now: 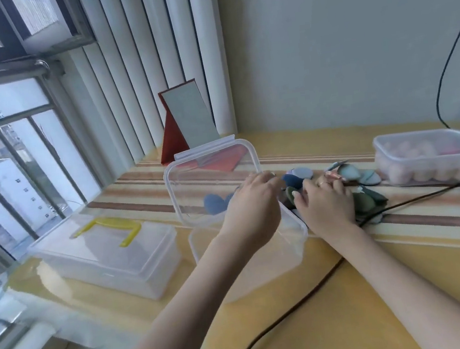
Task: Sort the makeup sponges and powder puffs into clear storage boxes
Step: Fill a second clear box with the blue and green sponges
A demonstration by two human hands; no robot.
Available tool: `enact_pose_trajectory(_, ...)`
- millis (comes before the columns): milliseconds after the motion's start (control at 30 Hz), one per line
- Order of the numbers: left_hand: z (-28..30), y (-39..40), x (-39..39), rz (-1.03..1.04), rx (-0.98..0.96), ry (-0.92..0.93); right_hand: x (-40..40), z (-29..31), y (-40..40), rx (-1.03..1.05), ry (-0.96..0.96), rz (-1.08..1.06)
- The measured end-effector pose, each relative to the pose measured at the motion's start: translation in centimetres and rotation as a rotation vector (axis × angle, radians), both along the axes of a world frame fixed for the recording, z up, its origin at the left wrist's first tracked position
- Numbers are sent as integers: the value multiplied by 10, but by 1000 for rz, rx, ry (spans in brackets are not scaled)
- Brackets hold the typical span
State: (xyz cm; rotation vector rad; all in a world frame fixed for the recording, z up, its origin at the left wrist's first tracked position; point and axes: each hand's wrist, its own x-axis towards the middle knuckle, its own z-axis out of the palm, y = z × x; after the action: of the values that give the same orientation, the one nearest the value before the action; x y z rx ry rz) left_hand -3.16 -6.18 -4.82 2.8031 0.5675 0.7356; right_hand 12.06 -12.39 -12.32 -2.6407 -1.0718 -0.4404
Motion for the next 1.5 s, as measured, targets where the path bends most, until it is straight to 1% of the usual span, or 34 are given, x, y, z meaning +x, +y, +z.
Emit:
enact_pose_trajectory(100,0,-2,19,-54,-218,-145,1,-4,1,35,-26,10)
enact_pose_trajectory(233,-9,5,26,-61,-439,-319,-2,-6,-2,50,-69,54)
enact_pose_trajectory(300,-10,6,27,-56,-629,-425,1,1,-4,175,-39,69)
enact_pose_trajectory(333,-9,6,26,-50,-734,-457,2,8,-6,299,-15,72)
enact_pose_trajectory(400,-6,7,25,-65,-968,-425,-3,30,-6,677,50,108)
enact_pose_trajectory(433,-5,8,25,-99,-1104,-370,-8,41,-3,881,76,152)
enact_pose_trajectory(467,-4,9,25,-151,-1238,-305,-15,50,3,1030,110,218)
enact_pose_trajectory(500,-4,9,25,-210,-1349,-246,-23,58,10,1101,146,300)
enact_pose_trajectory(533,-4,9,25,-258,-1438,-213,-31,63,17,1103,188,382)
enact_pose_trajectory(600,-4,12,26,-281,-1543,-242,-42,65,27,1002,270,490)
enact_pose_trajectory(633,-4,14,26,-259,-1545,-292,-42,62,30,952,296,512)
enact_pose_trajectory(667,-5,17,25,-217,-1504,-354,-41,61,30,923,305,517)
enact_pose_trajectory(733,-7,24,23,-80,-1329,-475,-32,61,27,909,229,467)
enact_pose_trajectory(767,-8,28,23,-11,-1229,-520,-23,62,23,917,169,395)
enact_pose_trajectory(833,-11,32,23,66,-1044,-549,4,61,11,885,103,155)
enact_pose_trajectory(867,-13,32,23,70,-965,-542,21,59,3,799,111,20)
enact_pose_trajectory(900,-15,30,24,60,-890,-528,37,55,-6,668,151,-91)
enact_pose_trajectory(933,-17,28,25,45,-826,-504,51,51,-14,533,205,-166)
enact_pose_trajectory(967,-19,26,26,31,-781,-473,62,47,-20,442,253,-210)
enact_pose_trajectory(1000,-20,24,27,21,-760,-445,71,44,-23,402,280,-233)
enact_pose_trajectory(1067,-21,21,29,19,-740,-399,85,37,-24,342,329,-233)
enact_pose_trajectory(1167,-22,20,29,42,-681,-349,95,28,-17,200,513,-172)
enact_pose_trajectory(1233,-24,19,28,46,-659,-343,96,25,-15,244,549,-140)
enact_pose_trajectory(1300,-24,19,28,46,-643,-338,99,28,-16,301,517,-137)
enact_pose_trajectory(1367,-23,19,28,41,-626,-331,104,37,-19,297,523,-145)
enact_pose_trajectory(1500,-18,15,25,40,-532,-369,106,67,-29,259,623,-120)
